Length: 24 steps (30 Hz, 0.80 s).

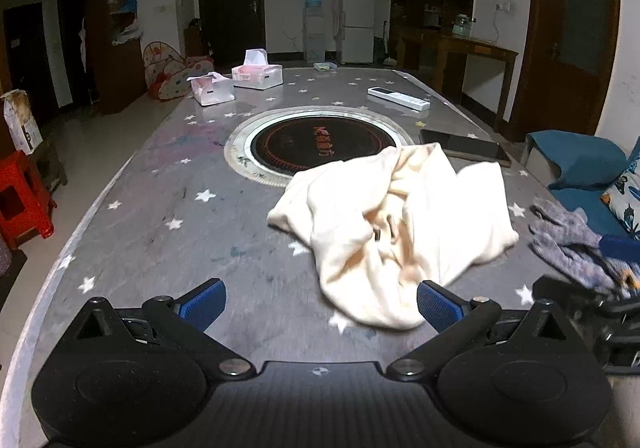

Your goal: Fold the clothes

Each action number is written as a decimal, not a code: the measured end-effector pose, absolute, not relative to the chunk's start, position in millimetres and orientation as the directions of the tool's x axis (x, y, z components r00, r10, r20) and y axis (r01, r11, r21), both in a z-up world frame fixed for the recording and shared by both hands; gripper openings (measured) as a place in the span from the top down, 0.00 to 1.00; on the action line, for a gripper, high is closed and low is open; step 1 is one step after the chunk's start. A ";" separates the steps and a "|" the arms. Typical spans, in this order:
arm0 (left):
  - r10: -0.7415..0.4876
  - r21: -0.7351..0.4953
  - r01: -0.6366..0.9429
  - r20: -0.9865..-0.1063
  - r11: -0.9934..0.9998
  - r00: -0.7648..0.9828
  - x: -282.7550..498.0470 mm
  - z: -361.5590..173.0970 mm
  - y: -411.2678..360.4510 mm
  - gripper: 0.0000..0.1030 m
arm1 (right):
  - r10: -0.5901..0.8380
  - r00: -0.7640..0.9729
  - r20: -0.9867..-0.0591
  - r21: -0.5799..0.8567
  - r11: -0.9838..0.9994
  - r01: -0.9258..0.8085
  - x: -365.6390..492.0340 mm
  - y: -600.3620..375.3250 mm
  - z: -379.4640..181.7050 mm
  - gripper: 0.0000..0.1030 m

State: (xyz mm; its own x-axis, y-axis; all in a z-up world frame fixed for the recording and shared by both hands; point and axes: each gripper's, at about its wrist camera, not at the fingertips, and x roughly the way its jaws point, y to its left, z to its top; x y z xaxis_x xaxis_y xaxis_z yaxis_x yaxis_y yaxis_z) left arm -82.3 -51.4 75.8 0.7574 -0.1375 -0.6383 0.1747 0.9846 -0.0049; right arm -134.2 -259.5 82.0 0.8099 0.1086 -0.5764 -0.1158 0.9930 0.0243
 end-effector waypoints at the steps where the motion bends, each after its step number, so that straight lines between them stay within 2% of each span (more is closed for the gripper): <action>1: -0.139 -0.008 0.175 -0.640 0.985 0.756 -75.3 76.1 -53.0 0.00 | 0.112 0.806 -0.581 0.026 0.993 -0.119 -128.9 -258.9 80.3 0.02; 6: -0.130 0.001 0.170 -0.637 0.985 0.760 -53.3 78.5 -55.1 0.00 | 0.128 0.789 -0.601 0.036 0.990 -0.134 -106.0 -255.9 74.2 0.07; 13: -0.119 0.013 0.168 -0.655 0.986 0.746 -34.0 78.9 -53.1 0.01 | 0.155 0.768 -0.621 0.050 0.986 -0.159 -83.4 -248.8 71.1 0.09; 17: -0.124 0.013 0.176 -0.661 0.984 0.740 -28.6 80.0 -53.7 0.01 | 0.172 0.755 -0.633 0.062 0.983 -0.172 -75.7 -246.5 69.0 0.13; 20: -0.127 0.011 0.181 -0.667 0.983 0.734 -23.9 80.4 -53.9 0.08 | 0.180 0.748 -0.639 0.068 0.982 -0.178 -70.8 -245.1 68.3 0.17; 24: -0.145 -0.011 0.189 -0.688 0.982 0.711 -13.5 79.7 -52.6 0.28 | 0.174 0.744 -0.645 0.066 0.983 -0.173 -60.5 -244.6 69.7 0.25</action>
